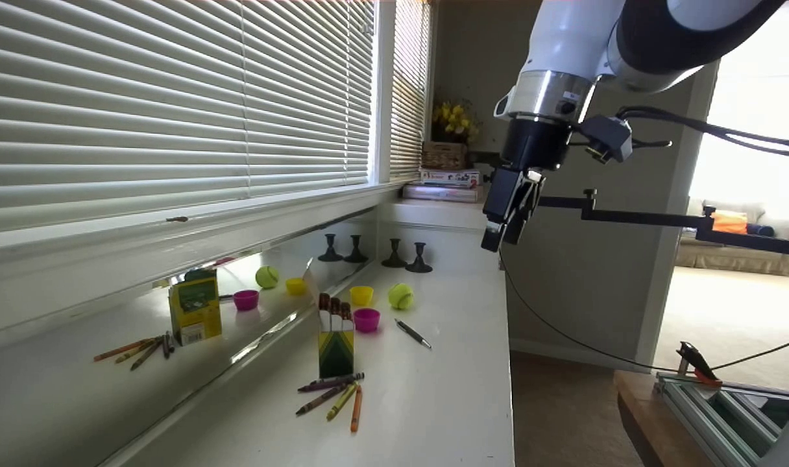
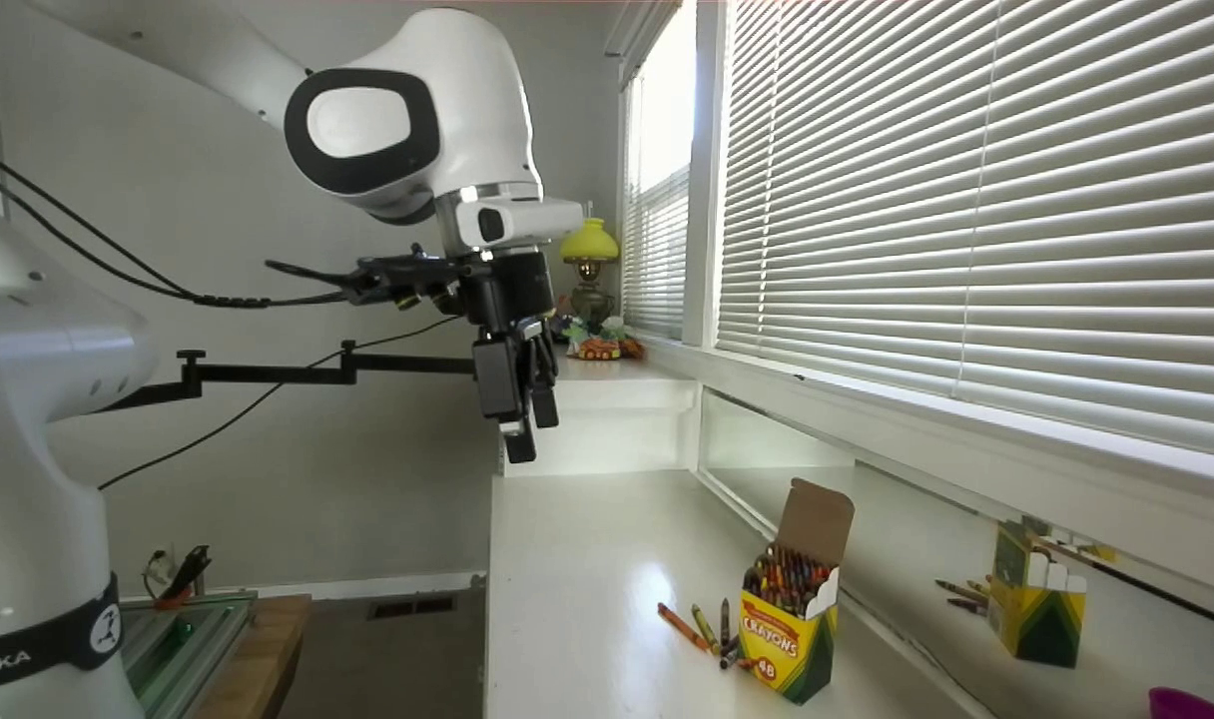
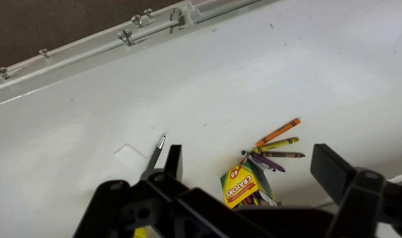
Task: Remove one yellow crayon from the box and place it on the counter.
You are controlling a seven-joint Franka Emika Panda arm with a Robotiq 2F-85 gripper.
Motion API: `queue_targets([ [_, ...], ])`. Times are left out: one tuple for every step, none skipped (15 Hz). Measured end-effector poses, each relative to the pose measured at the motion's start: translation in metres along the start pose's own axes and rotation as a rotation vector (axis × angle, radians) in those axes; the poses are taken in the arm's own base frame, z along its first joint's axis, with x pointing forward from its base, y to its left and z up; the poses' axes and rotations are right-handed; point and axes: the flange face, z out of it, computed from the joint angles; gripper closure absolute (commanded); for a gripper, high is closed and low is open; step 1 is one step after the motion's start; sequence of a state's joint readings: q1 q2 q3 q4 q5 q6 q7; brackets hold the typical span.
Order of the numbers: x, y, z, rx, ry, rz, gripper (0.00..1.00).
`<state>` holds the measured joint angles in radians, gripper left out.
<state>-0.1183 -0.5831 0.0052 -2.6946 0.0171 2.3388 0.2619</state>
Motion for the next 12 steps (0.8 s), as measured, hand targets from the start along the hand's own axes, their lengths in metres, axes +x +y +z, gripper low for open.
queue_targets([
  [0.0, 0.001, 0.001, 0.001, 0.005, -0.002, 0.0],
  [0.001, 0.001, 0.0, 0.002, 0.007, -0.003, 0.0],
  [0.001, 0.001, 0.0, 0.002, 0.007, -0.003, 0.0],
  [0.001, 0.001, 0.0, 0.002, 0.007, -0.003, 0.0],
  [0.001, 0.001, 0.001, 0.001, 0.006, -0.007, 0.0],
  [0.001, 0.003, 0.002, 0.004, 0.003, -0.028, 0.0],
  [0.003, 0.007, 0.004, 0.008, 0.003, -0.053, 0.0],
  [0.007, 0.014, 0.007, 0.016, 0.007, -0.089, 0.0],
  [0.011, 0.024, 0.01, 0.026, 0.016, -0.126, 0.0],
  [0.016, 0.036, 0.014, 0.034, 0.024, -0.162, 0.0],
  [0.021, 0.048, 0.02, 0.04, 0.03, -0.191, 0.0],
  [0.025, 0.06, 0.026, 0.043, 0.037, -0.222, 0.0],
])
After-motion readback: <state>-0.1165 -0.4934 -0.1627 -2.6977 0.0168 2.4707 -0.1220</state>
